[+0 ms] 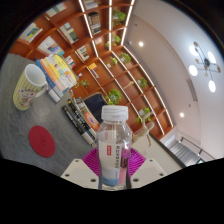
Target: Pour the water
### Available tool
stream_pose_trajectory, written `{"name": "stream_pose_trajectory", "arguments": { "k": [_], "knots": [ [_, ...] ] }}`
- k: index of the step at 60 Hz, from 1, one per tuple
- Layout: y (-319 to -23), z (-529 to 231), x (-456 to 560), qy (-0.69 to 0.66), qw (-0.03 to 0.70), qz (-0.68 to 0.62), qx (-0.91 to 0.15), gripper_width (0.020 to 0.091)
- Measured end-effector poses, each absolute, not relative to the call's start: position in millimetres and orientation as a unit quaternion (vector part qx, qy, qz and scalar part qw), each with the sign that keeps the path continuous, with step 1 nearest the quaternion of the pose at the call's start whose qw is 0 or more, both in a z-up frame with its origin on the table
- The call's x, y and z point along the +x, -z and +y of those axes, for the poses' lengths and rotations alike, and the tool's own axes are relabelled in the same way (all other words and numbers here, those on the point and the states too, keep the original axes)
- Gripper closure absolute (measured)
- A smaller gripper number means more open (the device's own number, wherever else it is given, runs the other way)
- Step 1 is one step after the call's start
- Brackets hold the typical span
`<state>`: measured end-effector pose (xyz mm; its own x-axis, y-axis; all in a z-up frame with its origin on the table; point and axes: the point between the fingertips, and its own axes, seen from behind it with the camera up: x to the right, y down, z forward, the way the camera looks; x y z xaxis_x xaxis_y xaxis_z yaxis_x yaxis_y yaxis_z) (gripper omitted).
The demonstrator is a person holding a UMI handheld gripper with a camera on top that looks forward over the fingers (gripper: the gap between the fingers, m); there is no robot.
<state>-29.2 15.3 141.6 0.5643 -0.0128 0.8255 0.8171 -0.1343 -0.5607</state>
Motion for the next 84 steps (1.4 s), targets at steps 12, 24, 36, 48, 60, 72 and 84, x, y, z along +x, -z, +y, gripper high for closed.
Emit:
{"name": "stream_pose_trajectory", "arguments": {
  "k": [12, 24, 36, 48, 60, 72, 84],
  "knots": [
    [-178, 19, -105, 0.475, 0.536, -0.455, -0.529, 0.0762],
    [-186, 28, -168, 0.542, 0.479, -0.555, -0.411, 0.0763],
    [-181, 34, -213, 0.614, 0.4, -0.632, -0.252, 0.0761],
    [-174, 37, -224, 0.639, 0.362, -0.649, -0.196, 0.0761],
    [-182, 37, -216, 0.627, 0.396, -0.626, -0.239, 0.076],
    [-190, 28, -183, 0.503, 0.512, -0.546, -0.432, 0.0762],
    [-181, 26, -166, 0.188, 0.634, -0.339, -0.669, 0.076]
  ]
}}
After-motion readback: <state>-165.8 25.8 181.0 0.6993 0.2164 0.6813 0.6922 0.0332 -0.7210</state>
